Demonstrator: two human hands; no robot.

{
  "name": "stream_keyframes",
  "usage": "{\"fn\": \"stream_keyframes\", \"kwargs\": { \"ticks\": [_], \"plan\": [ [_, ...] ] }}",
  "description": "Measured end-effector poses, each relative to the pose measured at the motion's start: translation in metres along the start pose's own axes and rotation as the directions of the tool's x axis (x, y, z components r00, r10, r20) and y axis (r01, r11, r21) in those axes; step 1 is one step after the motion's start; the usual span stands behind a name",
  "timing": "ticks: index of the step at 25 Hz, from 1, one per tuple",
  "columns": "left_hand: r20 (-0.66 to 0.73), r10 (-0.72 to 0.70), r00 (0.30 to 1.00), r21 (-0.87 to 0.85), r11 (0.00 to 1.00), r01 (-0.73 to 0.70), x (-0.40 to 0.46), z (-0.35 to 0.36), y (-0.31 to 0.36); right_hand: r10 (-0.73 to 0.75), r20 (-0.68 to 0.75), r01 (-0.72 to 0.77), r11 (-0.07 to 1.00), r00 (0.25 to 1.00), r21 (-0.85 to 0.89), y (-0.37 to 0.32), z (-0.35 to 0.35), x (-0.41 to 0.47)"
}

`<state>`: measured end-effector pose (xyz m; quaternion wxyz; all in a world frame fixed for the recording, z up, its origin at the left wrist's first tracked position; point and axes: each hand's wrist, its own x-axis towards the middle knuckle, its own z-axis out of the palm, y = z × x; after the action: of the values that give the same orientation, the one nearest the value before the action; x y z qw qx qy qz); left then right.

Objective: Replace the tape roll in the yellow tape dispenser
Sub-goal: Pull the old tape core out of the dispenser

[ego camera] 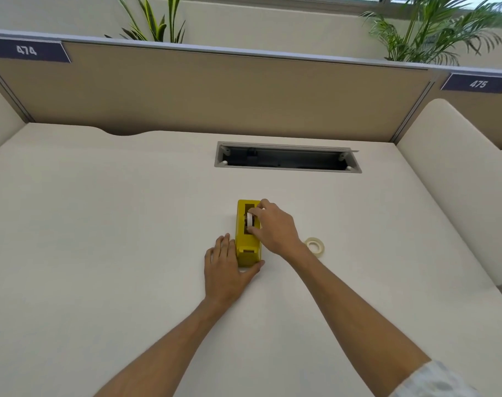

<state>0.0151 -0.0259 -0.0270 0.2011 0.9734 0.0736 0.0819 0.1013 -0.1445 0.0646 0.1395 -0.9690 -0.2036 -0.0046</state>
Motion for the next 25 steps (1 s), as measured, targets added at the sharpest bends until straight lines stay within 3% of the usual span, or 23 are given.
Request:
{"fn": "stream_keyframes", "kwargs": {
  "ticks": [13,25],
  "plan": [
    [0.003,-0.010,1.000,-0.029,1.000,0.010,-0.001,-0.001,-0.001,-0.030,-0.044,0.028,0.998,0.999,-0.057,0.002,-0.001,0.011],
    [0.062,0.014,0.998,-0.099,0.995,-0.008,-0.004,-0.006,-0.005,-0.020,-0.119,0.033,0.993,0.993,0.109,0.003,-0.009,-0.002]
  ]
}}
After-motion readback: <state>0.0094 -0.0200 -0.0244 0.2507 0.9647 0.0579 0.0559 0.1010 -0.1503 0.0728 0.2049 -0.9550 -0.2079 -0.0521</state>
